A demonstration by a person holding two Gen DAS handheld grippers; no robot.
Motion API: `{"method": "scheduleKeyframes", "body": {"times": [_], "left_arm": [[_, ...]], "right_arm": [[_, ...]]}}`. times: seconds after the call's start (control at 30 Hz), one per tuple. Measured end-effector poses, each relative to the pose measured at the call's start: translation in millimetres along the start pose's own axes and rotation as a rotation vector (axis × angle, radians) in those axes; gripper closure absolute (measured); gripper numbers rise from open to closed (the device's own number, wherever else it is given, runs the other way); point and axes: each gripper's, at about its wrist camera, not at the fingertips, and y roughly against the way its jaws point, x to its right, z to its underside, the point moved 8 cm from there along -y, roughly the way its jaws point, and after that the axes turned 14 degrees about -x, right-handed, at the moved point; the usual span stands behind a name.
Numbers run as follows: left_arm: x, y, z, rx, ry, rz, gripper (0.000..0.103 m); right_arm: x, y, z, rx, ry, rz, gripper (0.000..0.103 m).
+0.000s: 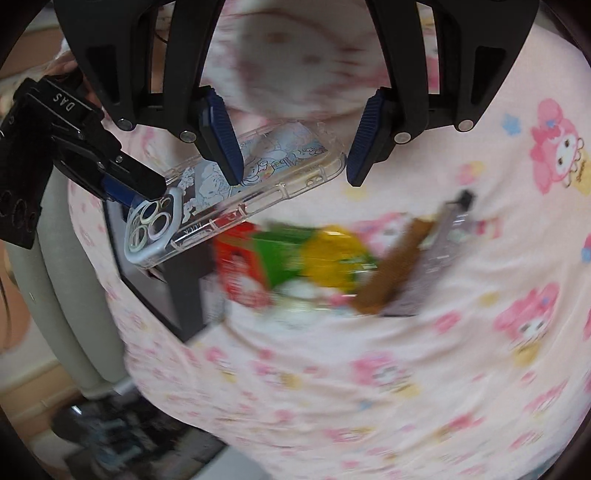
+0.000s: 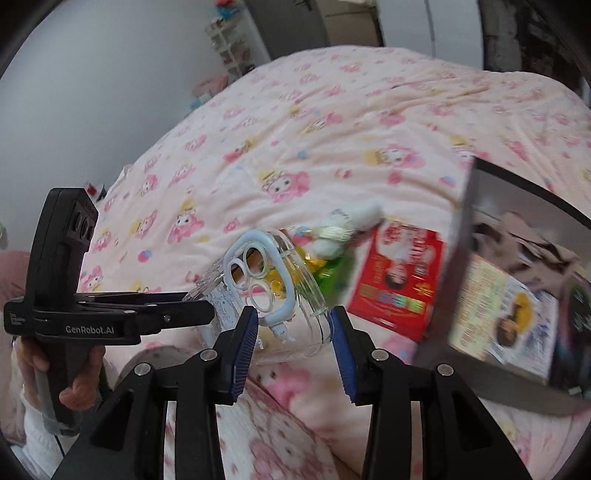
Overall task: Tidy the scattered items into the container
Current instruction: 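Carry the clear phone case over the black box with the left gripper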
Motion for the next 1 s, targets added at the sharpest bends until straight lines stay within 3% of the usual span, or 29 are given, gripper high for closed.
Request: {"method": "scheduleKeyframes", "body": {"times": [0.13,0.27,0.37,0.5,0.8,1.0], "left_arm": [[59.0,-17.7,1.1,-0.021,-0.099,0.000,0.045],[110.2,-47.5,8.6,-0.064,-0.166,0.000,0.045],[140.3,-73.8,15.8,-0.112,-0.204,-0.002,0.045],[167.9,-111.6,21.2,-0.169,-0.244,-0.025,0.045],[165.1,-151.3,12.8,-0.176,-0.221,0.012,0.045],[149.9,-140.2,12.2,-0.144,-0.160,0.025,0.044]], "right_arm": [[35.4,40.9,29.0,0.056,-0.083,-0.012,0.066],[72.9,68.1,64.7,0.093,-0.143,0.060,0.065],[103.4,77.8,91.3,0.102,-0.198,0.084,0.065],[146.4,75.8,119.7,0.091,-0.293,0.045,0.065],[189.0,41.2,148.7,0.002,-0.407,0.001,0.065],[192.1,43.7,148.7,0.028,-0.418,0.079,0.065]]}}
